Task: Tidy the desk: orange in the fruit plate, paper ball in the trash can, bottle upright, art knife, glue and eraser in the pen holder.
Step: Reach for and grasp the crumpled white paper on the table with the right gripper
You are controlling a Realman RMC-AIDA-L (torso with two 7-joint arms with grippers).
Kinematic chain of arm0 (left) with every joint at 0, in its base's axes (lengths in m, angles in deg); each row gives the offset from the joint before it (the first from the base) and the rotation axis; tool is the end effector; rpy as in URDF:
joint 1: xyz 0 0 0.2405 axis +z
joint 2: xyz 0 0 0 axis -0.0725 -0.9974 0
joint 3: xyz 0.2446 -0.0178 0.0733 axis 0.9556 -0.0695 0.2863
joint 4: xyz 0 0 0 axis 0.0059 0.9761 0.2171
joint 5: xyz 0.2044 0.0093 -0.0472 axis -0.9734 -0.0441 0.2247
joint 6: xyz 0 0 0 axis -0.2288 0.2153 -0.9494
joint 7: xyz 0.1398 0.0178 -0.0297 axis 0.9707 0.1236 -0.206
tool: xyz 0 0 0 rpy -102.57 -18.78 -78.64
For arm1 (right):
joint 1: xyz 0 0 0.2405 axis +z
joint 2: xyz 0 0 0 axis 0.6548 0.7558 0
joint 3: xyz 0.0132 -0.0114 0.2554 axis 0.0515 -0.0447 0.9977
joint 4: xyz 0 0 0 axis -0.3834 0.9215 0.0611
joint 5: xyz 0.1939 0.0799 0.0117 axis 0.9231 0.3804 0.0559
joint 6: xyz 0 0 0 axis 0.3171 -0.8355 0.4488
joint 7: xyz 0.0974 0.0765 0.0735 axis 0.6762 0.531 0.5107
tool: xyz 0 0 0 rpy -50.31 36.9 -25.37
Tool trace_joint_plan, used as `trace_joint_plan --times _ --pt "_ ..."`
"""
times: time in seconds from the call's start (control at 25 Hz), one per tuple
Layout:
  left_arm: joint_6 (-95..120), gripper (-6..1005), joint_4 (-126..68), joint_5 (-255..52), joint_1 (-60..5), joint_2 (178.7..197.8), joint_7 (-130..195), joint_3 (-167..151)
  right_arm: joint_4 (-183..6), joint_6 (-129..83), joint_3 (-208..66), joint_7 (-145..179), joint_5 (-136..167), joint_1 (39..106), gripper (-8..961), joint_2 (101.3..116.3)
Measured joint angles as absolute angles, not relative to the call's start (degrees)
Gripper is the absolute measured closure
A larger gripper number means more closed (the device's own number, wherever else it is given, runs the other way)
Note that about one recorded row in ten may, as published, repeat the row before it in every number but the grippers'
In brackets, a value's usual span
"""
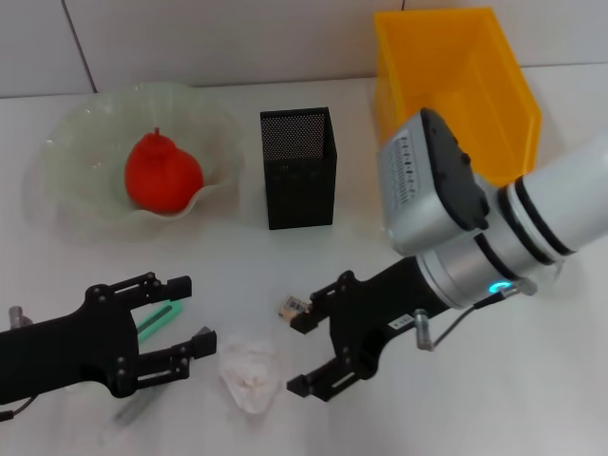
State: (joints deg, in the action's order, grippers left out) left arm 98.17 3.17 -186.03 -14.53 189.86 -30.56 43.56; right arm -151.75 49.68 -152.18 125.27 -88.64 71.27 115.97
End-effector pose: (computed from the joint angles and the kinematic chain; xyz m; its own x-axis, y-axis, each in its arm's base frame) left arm -0.2873 0.2667 -0.0109 0.7854 0.2180 0.5793 0.3458 -0.9308 -0.1185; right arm 0.1602 0.3135 -0.0684 0.9793 -0.2017 0.0174 -0.2019 -0.9793 0.0159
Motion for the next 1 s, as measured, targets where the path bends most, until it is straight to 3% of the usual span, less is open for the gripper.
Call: trace_joint_plan --times 1.0 --pt "97.2 245 3.7 -186.3 -15.2 189.81 -29.9 42.5 -142.2 34.4 -163.7 125.4 -84.3 77.1 240 115.91"
